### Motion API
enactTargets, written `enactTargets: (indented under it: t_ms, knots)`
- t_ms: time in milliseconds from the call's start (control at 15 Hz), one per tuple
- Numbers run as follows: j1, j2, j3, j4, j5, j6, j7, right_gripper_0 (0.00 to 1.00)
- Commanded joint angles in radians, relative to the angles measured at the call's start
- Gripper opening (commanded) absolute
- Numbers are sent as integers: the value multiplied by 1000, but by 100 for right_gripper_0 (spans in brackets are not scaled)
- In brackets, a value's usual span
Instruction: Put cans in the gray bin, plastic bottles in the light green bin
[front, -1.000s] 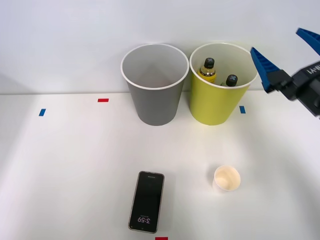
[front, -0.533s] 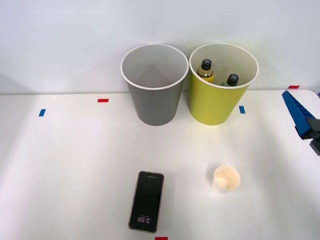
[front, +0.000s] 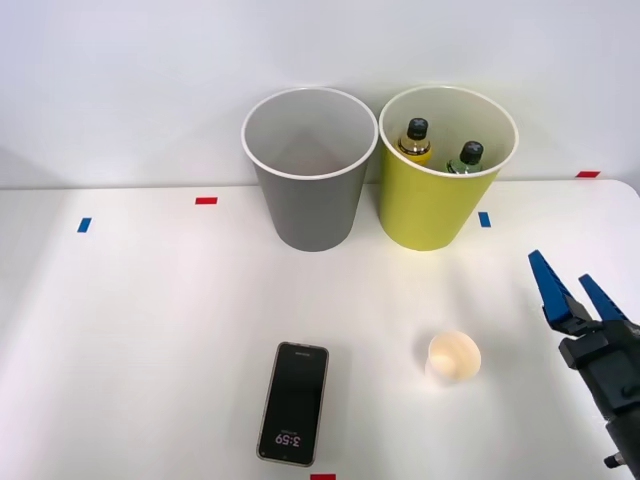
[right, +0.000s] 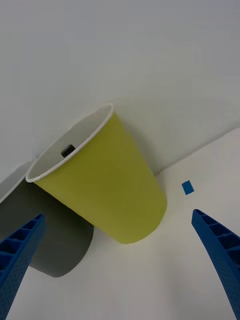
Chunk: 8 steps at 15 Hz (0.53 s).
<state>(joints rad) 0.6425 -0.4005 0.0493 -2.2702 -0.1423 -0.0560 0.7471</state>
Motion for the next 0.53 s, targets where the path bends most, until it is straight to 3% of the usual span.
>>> enactTargets:
  t_ms: [67, 333, 533]
  knots:
    - [-1, 58, 1, 35, 12, -1, 18, 100]
    - [-4, 114, 10, 38, 23, 16, 35, 100]
    - [-11, 207, 34, 100, 145, -87, 28, 100]
